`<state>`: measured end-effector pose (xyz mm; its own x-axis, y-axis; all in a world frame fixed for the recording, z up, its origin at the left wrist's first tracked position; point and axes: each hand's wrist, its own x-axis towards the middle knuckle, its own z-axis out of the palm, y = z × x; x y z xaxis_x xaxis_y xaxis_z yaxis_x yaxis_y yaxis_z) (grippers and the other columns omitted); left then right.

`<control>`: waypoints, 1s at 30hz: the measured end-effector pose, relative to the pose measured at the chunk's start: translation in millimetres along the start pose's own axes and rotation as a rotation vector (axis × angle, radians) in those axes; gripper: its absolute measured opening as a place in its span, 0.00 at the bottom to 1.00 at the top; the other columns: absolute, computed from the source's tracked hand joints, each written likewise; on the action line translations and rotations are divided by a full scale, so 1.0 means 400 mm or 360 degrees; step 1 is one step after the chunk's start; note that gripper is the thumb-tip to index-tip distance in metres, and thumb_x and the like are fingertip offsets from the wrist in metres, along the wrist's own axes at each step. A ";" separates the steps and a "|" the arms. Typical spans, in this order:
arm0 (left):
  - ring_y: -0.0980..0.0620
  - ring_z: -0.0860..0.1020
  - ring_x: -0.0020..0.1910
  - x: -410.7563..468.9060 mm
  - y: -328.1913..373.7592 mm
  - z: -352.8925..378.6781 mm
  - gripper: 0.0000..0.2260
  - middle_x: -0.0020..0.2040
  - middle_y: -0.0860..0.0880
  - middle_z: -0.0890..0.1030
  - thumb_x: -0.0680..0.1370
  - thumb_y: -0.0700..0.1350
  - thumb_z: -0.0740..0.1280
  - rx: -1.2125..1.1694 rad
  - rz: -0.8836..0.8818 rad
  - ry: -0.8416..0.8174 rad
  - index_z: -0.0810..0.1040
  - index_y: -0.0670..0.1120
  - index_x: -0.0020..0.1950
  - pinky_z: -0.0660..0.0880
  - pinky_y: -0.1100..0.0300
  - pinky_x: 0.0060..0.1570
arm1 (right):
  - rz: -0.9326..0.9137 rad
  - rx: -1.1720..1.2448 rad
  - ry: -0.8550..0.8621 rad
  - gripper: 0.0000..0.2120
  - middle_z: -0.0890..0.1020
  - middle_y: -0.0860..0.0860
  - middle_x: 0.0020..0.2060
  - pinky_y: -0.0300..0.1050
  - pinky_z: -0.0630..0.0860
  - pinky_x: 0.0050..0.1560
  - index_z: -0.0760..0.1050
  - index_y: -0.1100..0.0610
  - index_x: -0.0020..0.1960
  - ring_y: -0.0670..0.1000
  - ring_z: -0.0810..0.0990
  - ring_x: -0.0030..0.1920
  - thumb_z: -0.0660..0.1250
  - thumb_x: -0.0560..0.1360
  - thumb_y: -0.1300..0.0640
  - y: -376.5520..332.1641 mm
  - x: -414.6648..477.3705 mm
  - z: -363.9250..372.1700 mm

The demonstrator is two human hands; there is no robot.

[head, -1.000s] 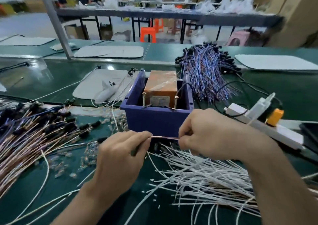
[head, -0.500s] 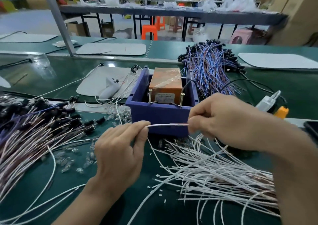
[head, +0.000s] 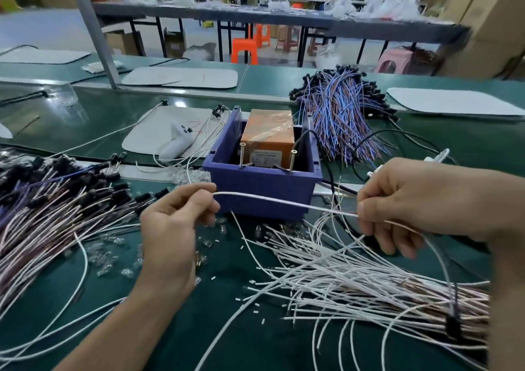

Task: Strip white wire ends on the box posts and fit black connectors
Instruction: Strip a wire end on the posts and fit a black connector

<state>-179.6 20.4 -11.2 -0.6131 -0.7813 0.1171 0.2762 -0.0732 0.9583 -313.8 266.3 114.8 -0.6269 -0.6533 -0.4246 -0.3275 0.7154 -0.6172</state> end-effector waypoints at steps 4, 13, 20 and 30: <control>0.57 0.78 0.27 0.017 0.024 0.000 0.05 0.32 0.49 0.82 0.68 0.40 0.71 -0.0726 -0.0604 -0.0026 0.87 0.45 0.35 0.75 0.67 0.28 | 0.0058 -0.0059 -0.0030 0.16 0.83 0.60 0.29 0.39 0.71 0.23 0.80 0.61 0.35 0.52 0.78 0.22 0.63 0.80 0.65 0.014 0.001 -0.002; 0.59 0.78 0.27 0.046 0.037 -0.021 0.15 0.32 0.51 0.81 0.80 0.44 0.66 -0.0827 -0.0780 -0.0076 0.87 0.44 0.37 0.75 0.69 0.27 | 0.0097 -0.0228 -0.0060 0.14 0.83 0.56 0.27 0.37 0.66 0.23 0.81 0.58 0.36 0.49 0.71 0.19 0.65 0.79 0.61 0.011 0.019 0.002; 0.61 0.75 0.25 0.069 0.047 -0.032 0.05 0.32 0.54 0.79 0.72 0.46 0.71 -0.1003 -0.0849 0.0045 0.83 0.45 0.39 0.73 0.70 0.26 | -0.0063 -0.0107 -0.0145 0.13 0.82 0.56 0.27 0.35 0.66 0.23 0.81 0.58 0.37 0.48 0.70 0.19 0.65 0.80 0.59 -0.020 0.028 0.031; 0.60 0.80 0.33 0.077 0.028 -0.038 0.07 0.38 0.52 0.83 0.69 0.40 0.70 -0.0926 -0.0684 -0.0067 0.87 0.48 0.36 0.75 0.69 0.32 | -0.0126 -0.0214 -0.0190 0.12 0.84 0.53 0.28 0.35 0.68 0.25 0.80 0.59 0.39 0.47 0.72 0.21 0.65 0.79 0.59 -0.054 0.048 0.074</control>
<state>-184.1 -14.0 -0.7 -0.7807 -0.5858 -0.2176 0.3466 -0.6956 0.6293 -297.8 231.0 100.5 -0.5097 -0.7277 -0.4590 -0.4686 0.6822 -0.5613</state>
